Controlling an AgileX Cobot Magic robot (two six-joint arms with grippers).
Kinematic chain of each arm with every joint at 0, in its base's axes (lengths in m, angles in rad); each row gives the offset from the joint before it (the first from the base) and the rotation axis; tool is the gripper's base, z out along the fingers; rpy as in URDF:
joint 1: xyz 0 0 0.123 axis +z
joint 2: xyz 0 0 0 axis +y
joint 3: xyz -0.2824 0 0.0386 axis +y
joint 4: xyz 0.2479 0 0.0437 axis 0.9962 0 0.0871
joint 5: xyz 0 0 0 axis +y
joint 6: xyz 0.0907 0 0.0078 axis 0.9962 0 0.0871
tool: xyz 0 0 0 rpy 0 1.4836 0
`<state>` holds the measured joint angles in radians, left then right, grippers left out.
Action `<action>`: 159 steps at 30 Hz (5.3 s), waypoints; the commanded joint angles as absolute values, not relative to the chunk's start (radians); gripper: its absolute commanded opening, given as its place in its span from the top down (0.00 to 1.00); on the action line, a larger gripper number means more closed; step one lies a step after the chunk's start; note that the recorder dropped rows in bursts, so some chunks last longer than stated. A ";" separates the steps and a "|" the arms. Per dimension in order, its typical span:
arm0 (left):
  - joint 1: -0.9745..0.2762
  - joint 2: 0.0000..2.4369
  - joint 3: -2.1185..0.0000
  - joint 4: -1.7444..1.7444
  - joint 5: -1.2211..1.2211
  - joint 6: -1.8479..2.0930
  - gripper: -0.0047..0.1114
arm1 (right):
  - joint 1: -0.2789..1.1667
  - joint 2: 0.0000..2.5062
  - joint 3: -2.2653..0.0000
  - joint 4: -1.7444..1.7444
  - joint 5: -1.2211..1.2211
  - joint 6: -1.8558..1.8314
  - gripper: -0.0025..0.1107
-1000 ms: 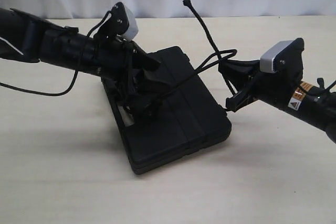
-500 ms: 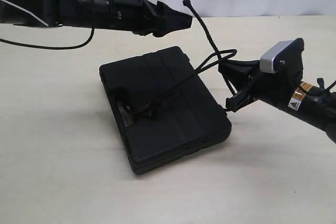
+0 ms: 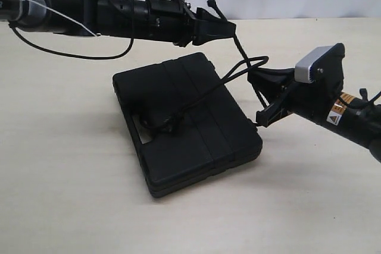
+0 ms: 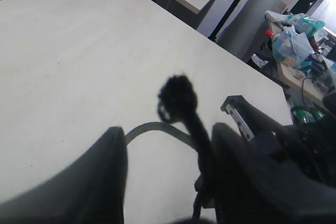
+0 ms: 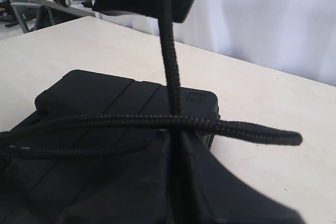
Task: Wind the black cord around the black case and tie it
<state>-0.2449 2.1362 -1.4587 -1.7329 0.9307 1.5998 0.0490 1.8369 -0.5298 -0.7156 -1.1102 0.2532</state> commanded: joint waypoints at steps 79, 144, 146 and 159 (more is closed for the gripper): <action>-0.326 2.091 -1.550 -1.744 0.774 1.592 0.96 | 0.048 1.579 -0.533 -0.670 -0.652 0.297 0.52; -0.174 1.880 -1.301 -0.216 0.919 0.204 0.57 | 0.050 1.849 -0.593 -0.718 -1.061 0.352 0.94; -0.174 1.876 -1.275 -0.223 0.909 0.196 0.57 | 0.050 1.849 -0.593 -0.718 -1.061 0.352 0.94; -0.174 1.876 -1.141 -0.404 0.711 0.075 0.57 | 0.050 1.849 -0.593 -0.734 -1.061 0.362 0.94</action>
